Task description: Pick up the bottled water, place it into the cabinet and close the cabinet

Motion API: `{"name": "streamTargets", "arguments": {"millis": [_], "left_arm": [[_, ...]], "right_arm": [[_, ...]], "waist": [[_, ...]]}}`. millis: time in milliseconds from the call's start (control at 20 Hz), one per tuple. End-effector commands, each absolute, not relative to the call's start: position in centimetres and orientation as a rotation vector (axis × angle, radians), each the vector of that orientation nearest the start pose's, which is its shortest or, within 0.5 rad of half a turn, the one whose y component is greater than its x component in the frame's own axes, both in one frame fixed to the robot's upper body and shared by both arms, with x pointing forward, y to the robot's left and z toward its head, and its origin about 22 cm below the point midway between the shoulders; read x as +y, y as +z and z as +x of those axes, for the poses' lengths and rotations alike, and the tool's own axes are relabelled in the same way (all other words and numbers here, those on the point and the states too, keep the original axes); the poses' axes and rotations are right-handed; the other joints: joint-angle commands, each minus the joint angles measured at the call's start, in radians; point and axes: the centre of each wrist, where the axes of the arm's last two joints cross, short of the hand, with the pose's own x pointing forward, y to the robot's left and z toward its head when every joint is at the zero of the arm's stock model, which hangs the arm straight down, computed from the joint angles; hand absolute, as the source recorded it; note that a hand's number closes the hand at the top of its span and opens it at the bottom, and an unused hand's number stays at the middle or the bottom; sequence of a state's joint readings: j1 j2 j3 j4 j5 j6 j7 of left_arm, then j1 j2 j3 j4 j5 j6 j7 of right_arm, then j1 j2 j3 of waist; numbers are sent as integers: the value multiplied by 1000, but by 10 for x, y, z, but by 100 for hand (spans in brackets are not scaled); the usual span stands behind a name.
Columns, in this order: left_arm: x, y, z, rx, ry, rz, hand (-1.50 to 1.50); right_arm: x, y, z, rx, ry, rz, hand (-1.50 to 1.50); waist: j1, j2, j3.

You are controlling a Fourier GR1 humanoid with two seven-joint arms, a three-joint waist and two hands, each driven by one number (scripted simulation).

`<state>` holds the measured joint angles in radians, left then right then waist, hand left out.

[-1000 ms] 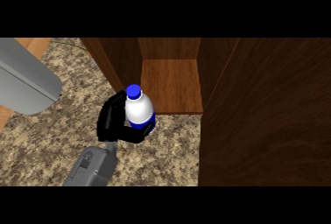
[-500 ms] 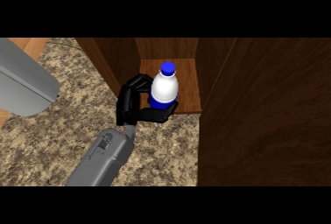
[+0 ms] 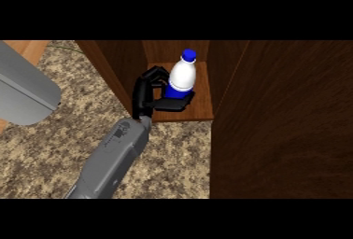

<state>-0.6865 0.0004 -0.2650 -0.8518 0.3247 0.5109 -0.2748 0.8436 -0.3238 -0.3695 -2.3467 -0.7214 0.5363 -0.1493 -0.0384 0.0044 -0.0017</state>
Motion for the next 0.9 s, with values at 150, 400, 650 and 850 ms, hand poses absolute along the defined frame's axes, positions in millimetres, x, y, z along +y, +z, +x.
{"name": "streamTargets", "arguments": {"millis": [150,400,650,850], "left_arm": [[93,24,394,-1659,56,78,150],[93,25,406,-1691,55,139,150],[93,37,422,-1722,37,212,150],[91,44,429,-1725,-30,273,-150]], "right_arm": [[-325,148,37,-1896,87,311,-150],[-321,159,36,-1903,125,319,-150],[-339,144,49,-1903,107,314,-150],[-331,144,49,-1897,106,324,-150]], "waist": [[-7,3,0],[-22,6,-1],[-24,14,0],[-27,14,0]]}}
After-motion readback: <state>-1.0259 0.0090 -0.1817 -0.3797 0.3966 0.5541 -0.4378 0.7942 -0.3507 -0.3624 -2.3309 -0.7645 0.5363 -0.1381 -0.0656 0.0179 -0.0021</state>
